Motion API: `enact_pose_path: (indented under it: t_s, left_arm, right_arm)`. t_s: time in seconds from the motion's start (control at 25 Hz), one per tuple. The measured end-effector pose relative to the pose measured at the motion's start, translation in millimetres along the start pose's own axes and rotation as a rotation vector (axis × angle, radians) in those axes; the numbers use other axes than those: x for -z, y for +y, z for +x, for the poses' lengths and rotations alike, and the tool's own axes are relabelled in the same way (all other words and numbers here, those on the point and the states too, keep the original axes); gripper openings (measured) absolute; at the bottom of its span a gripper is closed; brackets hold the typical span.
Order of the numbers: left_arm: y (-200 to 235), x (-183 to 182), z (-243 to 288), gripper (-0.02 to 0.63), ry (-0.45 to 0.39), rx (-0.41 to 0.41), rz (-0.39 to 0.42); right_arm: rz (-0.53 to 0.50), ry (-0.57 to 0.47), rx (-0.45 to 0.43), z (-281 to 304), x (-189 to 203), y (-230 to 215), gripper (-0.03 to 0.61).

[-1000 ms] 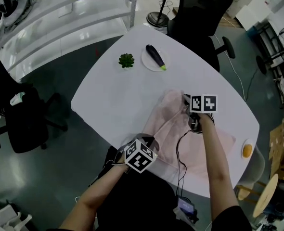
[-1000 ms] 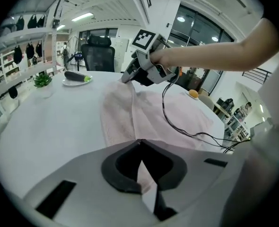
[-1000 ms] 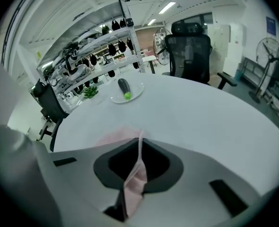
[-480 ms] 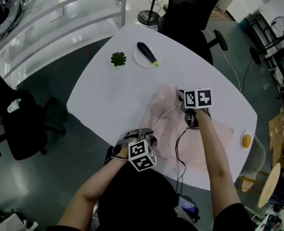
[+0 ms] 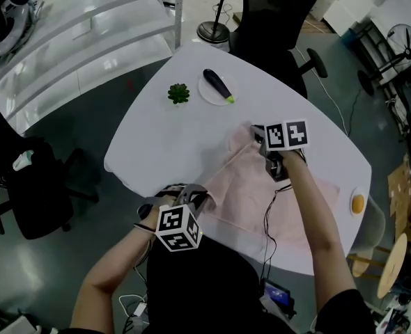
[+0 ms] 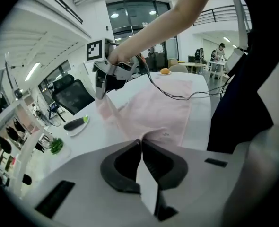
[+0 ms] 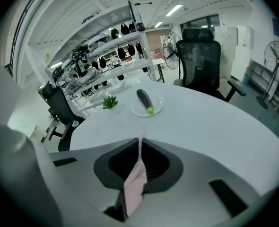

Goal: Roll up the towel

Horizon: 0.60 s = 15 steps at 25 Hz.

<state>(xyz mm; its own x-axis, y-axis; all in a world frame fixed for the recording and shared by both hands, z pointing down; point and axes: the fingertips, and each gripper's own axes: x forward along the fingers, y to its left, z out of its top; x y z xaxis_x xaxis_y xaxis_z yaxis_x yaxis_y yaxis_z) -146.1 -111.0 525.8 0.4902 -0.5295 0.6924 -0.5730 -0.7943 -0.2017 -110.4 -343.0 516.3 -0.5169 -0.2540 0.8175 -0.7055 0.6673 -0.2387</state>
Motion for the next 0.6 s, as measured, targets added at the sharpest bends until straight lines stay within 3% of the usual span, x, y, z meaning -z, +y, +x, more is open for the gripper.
enact_pose_path:
  t_s: [0.32,0.48,0.6]
  left_arm:
    - [35,73,-49,0.026,0.085,-0.064,0.165]
    - [29,103,-48,0.026,0.094,-0.008,0.162]
    - [24,120,-40,0.026,0.105,0.023,0.157]
  right_arm:
    - [0.006,0.028,0.0,69,-34,72,0.029]
    - [0.098,0.04,0.032,116,-33,89,0.029]
    - [0.11,0.067,0.073,144,-27,94,0.029]
